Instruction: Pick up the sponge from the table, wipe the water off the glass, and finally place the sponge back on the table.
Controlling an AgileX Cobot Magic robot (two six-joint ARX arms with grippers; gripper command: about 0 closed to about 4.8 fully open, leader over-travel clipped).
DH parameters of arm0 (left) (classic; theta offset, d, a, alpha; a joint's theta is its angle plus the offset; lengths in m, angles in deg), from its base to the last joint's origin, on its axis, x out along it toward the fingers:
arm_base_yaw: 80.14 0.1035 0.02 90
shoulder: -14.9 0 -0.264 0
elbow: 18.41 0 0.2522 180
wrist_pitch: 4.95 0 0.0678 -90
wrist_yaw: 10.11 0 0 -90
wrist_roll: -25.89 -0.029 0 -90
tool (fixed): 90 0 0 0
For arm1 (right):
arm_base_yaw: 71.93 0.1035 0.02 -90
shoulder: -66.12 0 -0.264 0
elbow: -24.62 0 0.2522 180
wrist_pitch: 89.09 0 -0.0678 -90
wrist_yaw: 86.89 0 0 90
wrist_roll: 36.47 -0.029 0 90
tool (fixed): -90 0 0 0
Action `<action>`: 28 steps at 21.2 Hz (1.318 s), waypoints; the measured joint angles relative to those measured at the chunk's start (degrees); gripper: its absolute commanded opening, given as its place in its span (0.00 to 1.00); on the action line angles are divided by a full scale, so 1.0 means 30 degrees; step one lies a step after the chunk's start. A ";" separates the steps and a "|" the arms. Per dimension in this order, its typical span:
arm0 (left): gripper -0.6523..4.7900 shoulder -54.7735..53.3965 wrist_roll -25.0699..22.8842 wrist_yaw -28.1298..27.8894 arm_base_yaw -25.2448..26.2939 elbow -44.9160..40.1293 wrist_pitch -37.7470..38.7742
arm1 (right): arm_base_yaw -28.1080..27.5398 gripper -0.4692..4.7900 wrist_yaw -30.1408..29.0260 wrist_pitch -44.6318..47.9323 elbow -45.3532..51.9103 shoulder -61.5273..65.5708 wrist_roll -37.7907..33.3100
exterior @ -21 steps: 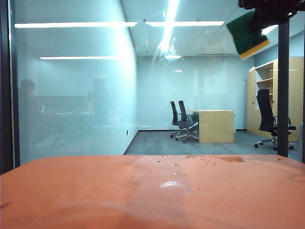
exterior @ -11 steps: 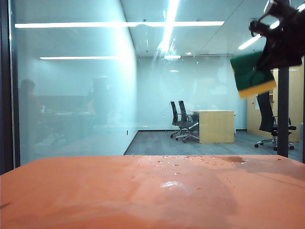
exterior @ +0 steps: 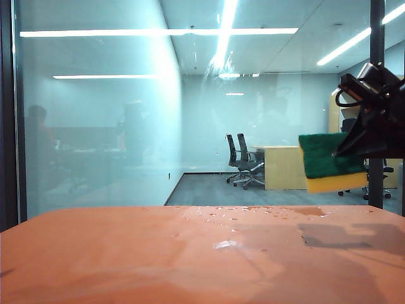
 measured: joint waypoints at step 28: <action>0.57 0.0000 0.0022 0.0000 0.0000 0.0000 0.0007 | 0.3752 0.45 -0.3104 0.4510 0.0219 0.5734 -0.3577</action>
